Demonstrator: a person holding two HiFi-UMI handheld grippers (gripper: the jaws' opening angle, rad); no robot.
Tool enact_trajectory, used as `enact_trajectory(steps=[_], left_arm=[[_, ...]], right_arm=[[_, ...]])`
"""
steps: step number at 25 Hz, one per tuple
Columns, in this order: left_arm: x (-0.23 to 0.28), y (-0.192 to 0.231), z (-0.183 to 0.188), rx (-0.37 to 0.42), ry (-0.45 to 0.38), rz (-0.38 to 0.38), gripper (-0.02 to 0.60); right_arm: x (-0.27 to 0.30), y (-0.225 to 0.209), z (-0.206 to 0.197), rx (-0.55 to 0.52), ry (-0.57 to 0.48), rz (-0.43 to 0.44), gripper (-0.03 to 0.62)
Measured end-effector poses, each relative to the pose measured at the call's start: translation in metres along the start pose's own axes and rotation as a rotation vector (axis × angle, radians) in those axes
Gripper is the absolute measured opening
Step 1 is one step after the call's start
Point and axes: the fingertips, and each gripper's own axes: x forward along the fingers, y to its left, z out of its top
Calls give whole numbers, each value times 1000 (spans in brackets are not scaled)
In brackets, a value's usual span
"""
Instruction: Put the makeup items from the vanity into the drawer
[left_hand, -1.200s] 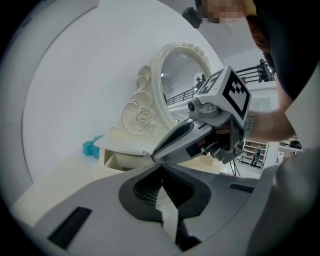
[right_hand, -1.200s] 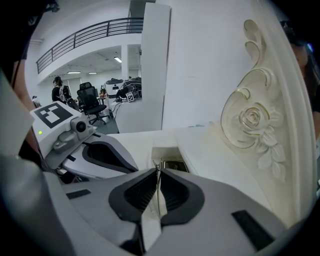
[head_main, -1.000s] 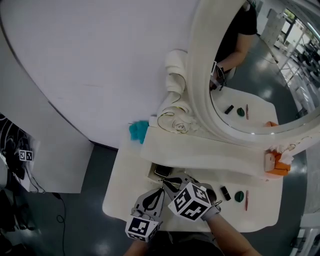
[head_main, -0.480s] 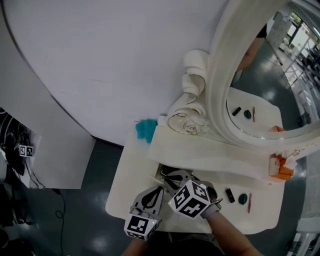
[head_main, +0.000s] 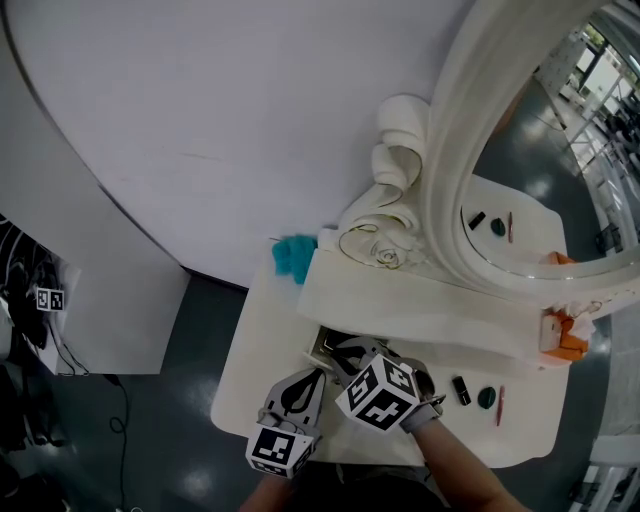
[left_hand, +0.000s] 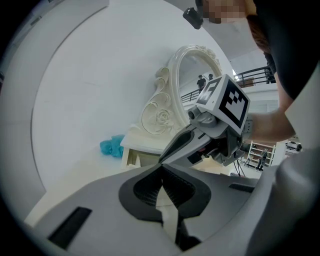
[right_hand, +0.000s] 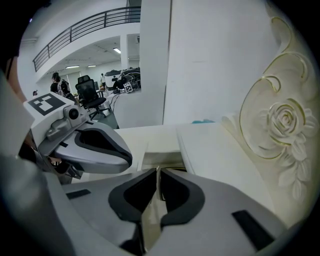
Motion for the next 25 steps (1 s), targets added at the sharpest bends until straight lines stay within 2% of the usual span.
enact_trajectory(steps=[13,25], left_arm=[[0,-1,-1,-2,4,-1,13],[-1,-13,-4,33,19,-15,14]], right_arm=[[-6,4,1,8,-30,12,34],[-22,7,-4,30,-81,-10,21]])
